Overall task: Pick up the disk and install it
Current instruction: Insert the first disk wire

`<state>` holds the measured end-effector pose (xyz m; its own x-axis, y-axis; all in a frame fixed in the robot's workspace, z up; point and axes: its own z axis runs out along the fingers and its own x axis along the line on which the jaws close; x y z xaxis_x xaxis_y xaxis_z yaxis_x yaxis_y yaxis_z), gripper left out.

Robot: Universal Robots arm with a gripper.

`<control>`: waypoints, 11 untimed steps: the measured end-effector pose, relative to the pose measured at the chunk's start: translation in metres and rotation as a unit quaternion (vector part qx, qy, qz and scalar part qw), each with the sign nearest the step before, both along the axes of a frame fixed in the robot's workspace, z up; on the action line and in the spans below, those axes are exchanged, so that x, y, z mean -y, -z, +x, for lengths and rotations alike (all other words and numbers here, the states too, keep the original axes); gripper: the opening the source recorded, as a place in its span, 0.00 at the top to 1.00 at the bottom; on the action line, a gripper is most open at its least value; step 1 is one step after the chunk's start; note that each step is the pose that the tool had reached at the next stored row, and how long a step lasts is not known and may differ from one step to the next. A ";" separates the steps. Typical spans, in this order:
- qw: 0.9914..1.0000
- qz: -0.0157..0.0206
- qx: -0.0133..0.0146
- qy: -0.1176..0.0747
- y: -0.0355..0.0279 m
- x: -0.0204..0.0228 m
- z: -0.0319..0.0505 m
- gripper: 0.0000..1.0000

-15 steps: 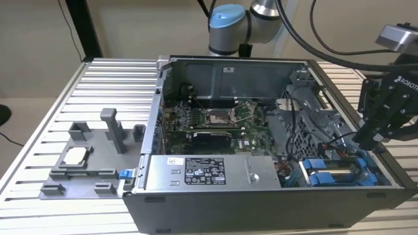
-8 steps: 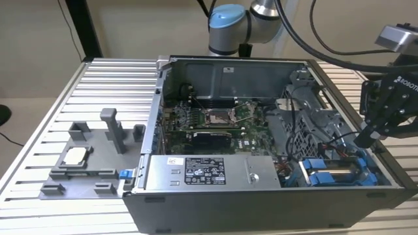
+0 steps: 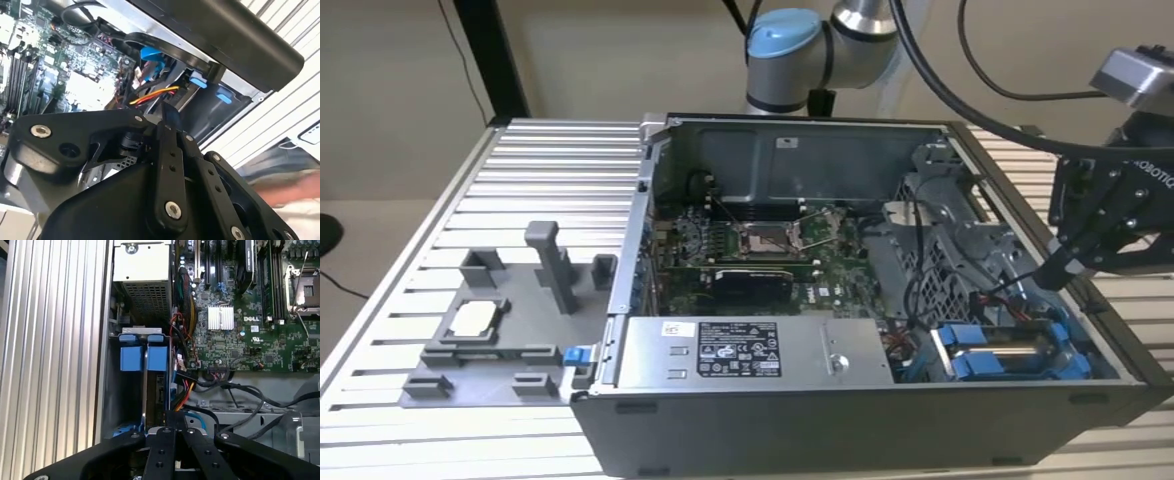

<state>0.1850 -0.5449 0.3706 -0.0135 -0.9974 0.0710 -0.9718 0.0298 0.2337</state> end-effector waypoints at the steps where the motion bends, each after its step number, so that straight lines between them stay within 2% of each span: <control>1: 1.000 0.000 -0.003 0.000 -0.0002 0.0000 0.0003 1.00; 3: 1.000 0.000 -0.009 0.000 -0.0011 0.0004 0.0019 1.00; 4: 1.000 0.000 -0.011 0.000 -0.0014 0.0013 0.0027 1.00; 8: 1.000 0.003 -0.014 0.000 -0.0061 0.0079 0.0047 1.00; 11: 1.000 0.004 -0.017 0.000 -0.0105 0.0147 0.0058 1.00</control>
